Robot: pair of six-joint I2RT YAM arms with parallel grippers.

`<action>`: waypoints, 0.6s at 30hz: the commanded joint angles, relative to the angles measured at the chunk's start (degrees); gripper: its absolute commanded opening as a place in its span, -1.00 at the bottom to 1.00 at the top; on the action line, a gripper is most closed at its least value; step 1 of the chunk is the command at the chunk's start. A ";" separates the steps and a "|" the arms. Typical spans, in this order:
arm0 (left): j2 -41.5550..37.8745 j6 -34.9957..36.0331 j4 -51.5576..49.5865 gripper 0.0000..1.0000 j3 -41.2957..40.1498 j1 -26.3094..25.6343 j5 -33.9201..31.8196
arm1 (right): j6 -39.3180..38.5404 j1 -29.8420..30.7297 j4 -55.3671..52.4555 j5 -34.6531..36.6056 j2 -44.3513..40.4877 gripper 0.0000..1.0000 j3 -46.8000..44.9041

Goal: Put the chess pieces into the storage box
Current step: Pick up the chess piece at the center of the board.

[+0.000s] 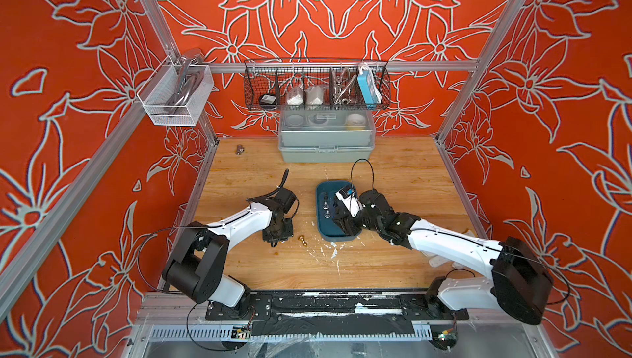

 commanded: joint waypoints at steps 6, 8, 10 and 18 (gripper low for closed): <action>0.58 0.14 -0.10 -0.68 -0.55 -0.65 -1.04 | 0.28 0.26 -0.29 1.26 0.92 0.28 0.76; 0.57 0.27 -0.45 -0.57 -0.47 -0.67 -1.13 | 0.30 0.24 -0.29 1.21 1.04 0.28 0.77; 0.39 0.23 -0.71 -0.34 -0.33 -0.67 -1.13 | 0.31 0.22 -0.38 1.17 1.11 0.28 0.85; 0.45 0.49 -1.07 -0.34 0.51 -0.75 -2.01 | 0.52 0.29 -0.73 0.86 2.10 0.28 1.39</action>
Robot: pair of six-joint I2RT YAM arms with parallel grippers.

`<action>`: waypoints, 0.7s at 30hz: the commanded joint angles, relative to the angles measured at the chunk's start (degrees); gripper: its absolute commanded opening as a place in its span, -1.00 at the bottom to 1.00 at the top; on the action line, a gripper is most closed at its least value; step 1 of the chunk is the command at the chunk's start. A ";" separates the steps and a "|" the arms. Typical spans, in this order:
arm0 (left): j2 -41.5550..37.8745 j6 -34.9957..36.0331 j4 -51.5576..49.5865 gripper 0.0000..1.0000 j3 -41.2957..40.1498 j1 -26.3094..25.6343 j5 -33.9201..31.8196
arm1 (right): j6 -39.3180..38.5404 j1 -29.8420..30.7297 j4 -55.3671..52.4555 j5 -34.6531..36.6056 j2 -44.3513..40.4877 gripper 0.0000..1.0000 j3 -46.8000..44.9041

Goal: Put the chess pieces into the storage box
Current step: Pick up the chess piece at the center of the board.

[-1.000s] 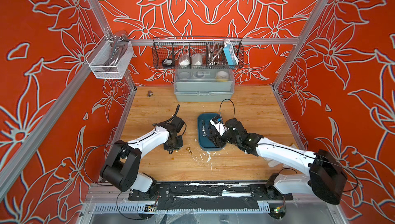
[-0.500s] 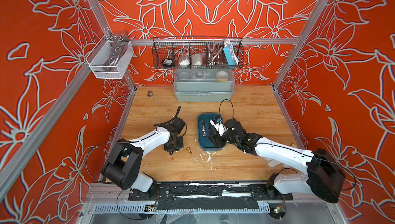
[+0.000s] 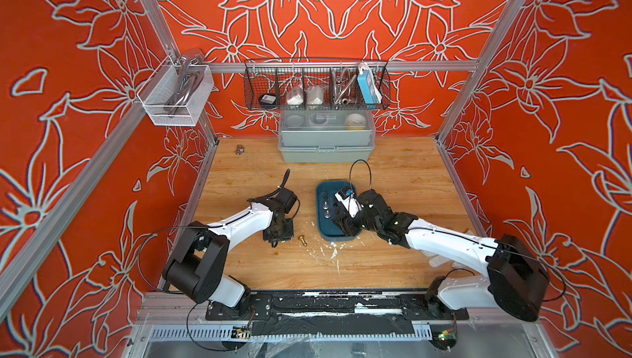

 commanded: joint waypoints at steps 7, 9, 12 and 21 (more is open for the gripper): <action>0.96 0.56 -1.50 -0.48 1.12 -0.51 -1.20 | 0.54 0.24 -0.67 0.67 0.96 0.28 1.55; 0.97 0.60 -1.50 -0.49 1.28 -0.60 -1.29 | 0.49 0.23 -0.61 0.53 1.01 0.28 1.53; 1.07 0.78 -1.72 -0.48 1.68 -0.60 -1.38 | 0.49 0.24 -0.58 0.32 1.19 0.28 1.62; 1.01 1.03 -2.64 -0.54 2.83 -0.87 -1.99 | 0.73 0.28 -0.58 -0.13 2.11 0.29 1.96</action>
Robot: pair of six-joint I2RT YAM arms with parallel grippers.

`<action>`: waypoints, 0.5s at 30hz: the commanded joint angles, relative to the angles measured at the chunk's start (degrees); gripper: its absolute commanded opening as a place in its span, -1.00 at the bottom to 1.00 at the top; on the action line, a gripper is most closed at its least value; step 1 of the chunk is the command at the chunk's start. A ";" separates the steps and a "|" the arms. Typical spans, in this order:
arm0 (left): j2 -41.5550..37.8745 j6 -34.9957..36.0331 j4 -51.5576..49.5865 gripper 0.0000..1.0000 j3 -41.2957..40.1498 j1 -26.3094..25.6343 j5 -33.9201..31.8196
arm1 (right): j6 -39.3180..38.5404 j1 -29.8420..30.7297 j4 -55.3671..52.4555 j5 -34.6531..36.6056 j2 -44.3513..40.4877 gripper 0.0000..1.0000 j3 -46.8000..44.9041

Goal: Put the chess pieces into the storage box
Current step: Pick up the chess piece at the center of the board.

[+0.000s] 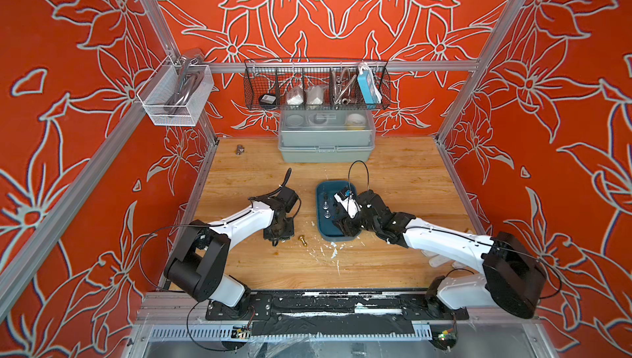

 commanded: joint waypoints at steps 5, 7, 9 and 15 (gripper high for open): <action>0.95 0.13 -1.55 -0.55 1.15 -0.60 -0.95 | 0.33 0.24 -0.63 0.07 0.75 0.29 1.93; 1.03 -0.02 -1.48 -0.58 1.22 -0.82 -0.91 | 0.42 0.25 -0.68 0.07 0.80 0.29 2.01; 1.04 -0.04 -1.67 -0.59 1.15 -1.00 -0.81 | 0.37 0.24 -0.78 0.40 0.84 0.29 2.02; 0.46 -0.84 -2.24 -0.54 0.65 -1.66 -1.17 | 0.44 0.29 -0.73 0.52 1.11 0.29 2.10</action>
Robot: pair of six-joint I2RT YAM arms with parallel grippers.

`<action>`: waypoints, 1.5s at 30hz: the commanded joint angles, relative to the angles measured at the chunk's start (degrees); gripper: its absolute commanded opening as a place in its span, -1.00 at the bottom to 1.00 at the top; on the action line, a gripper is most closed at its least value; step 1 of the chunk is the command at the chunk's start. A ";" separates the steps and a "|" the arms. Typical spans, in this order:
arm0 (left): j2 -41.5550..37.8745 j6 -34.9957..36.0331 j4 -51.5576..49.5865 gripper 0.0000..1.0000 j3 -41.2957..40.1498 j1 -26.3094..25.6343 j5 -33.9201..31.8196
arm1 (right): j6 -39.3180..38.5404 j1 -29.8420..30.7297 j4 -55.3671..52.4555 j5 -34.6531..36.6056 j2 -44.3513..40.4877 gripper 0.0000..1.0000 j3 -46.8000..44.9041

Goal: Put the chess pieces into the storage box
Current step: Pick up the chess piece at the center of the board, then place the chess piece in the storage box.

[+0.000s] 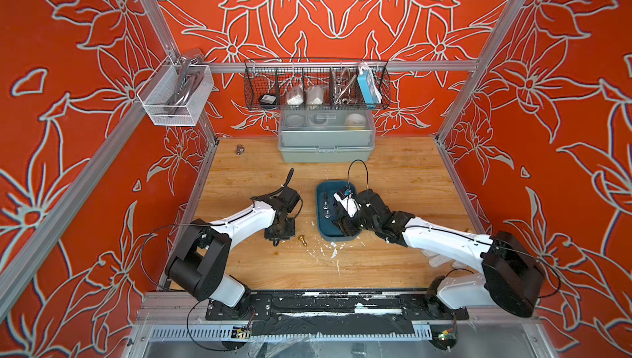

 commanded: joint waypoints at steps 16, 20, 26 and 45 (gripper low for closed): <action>-0.95 -1.11 -2.41 -0.70 0.14 -0.71 -1.60 | 0.68 0.22 -1.02 1.02 1.81 0.29 1.84; -1.46 -0.98 -2.88 -0.74 0.68 -0.89 -1.81 | 0.67 0.22 -1.21 1.62 1.88 0.29 1.92; -4.06 -0.67 -6.19 -0.74 3.91 -1.75 -3.34 | 1.14 0.22 -1.48 4.27 -0.50 0.29 1.40; 6.53 2.58 -9.65 -0.74 32.42 -17.62 -3.52 | 2.49 -1.27 9.38 19.25 -22.47 0.42 -13.26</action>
